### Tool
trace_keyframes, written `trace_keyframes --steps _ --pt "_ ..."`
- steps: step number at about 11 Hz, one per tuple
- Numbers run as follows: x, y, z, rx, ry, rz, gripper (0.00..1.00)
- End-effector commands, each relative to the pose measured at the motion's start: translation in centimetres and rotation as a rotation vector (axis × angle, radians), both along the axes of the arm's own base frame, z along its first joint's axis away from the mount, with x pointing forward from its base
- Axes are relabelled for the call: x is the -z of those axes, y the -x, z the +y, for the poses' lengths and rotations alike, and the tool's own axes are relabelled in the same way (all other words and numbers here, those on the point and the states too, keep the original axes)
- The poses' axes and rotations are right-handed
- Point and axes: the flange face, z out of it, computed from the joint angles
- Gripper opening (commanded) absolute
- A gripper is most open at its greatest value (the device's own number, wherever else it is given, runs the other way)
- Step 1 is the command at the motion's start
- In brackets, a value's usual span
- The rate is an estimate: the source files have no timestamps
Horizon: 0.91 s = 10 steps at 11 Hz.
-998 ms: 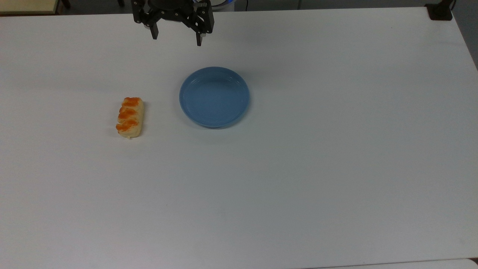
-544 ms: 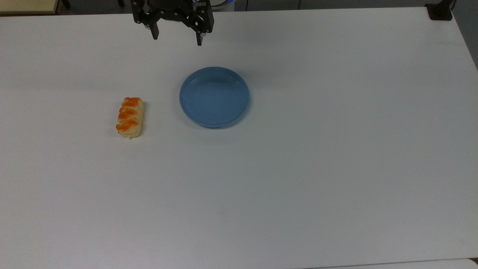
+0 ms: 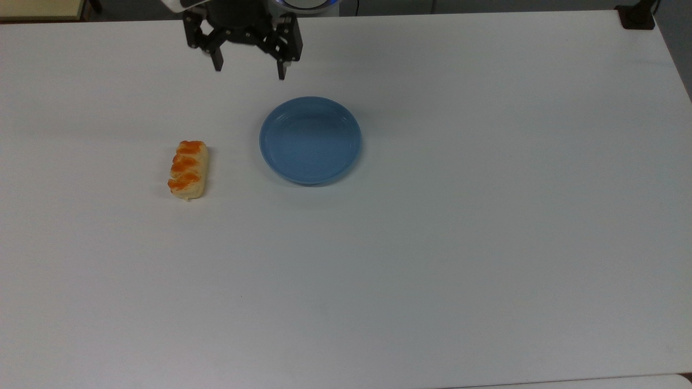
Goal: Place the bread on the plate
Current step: 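Move the gripper over the bread roll and lower it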
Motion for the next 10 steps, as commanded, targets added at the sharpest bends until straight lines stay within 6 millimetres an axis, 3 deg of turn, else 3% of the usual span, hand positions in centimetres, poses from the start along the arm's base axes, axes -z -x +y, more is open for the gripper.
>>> trace_keyframes --steps 1,5,8,10 --pt "5.7 -2.7 -4.2 -0.021 0.01 -0.024 1.0" --pt "14.7 -5.0 -10.9 -0.066 0.084 0.001 1.0" --pt "22.0 -5.1 -10.7 -0.115 0.107 0.051 1.0" --pt "25.0 -4.5 -10.0 -0.136 0.111 0.089 1.0"
